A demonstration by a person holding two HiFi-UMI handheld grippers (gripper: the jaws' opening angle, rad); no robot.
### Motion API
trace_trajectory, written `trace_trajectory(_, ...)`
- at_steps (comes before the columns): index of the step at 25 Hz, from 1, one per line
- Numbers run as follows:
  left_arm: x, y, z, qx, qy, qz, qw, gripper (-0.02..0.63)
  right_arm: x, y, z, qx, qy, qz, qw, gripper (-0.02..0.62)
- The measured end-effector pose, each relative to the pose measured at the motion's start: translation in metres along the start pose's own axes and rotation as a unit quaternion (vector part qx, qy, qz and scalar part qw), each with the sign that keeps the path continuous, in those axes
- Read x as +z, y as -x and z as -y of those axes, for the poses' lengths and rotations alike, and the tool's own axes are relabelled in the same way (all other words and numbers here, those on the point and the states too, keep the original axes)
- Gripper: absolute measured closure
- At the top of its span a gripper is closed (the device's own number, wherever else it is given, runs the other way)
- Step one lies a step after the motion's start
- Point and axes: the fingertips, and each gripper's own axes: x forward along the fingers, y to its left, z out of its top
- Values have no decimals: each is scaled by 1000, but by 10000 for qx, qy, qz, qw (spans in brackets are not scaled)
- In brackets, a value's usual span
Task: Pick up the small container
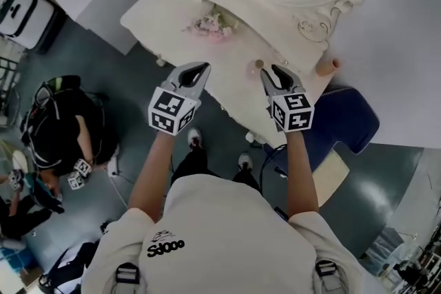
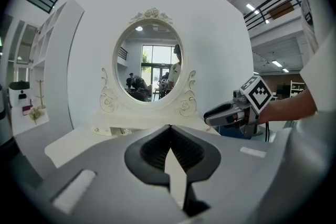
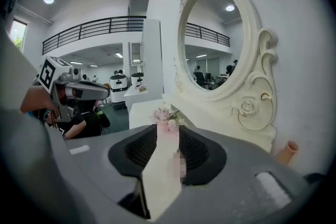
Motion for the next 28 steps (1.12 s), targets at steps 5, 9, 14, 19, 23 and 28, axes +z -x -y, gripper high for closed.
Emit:
trace_trajectory(5, -33, -29, -14, -464, 208, -179, 9985, 589, -43, -34, 11, -331, -408, -323, 9981, 407)
trace_trajectory(9, -54, -48, -26, -678, 294, -381, 9965, 589, -68, -60, 25, -577, -641, -530, 9949, 396)
trace_trajectory(14, -78, -64, -35, -912, 391, -592, 9933, 589, -89, -82, 35, -868, -652, -760, 9912, 391)
trace_trajectory(19, -100, -78, -41, -1104, 404, -774, 9901, 589, -100, -102, 46, -1094, -703, -824, 9881, 391)
trace_trajectory(23, -102, -82, -44, -1096, 433, -820, 9896, 589, -106, -116, 50, -1088, -653, -871, 9881, 393)
trace_trajectory(28, -108, -82, -49, -1030, 473, -811, 9902, 589, -108, -124, 53, -1194, -446, -775, 9888, 468)
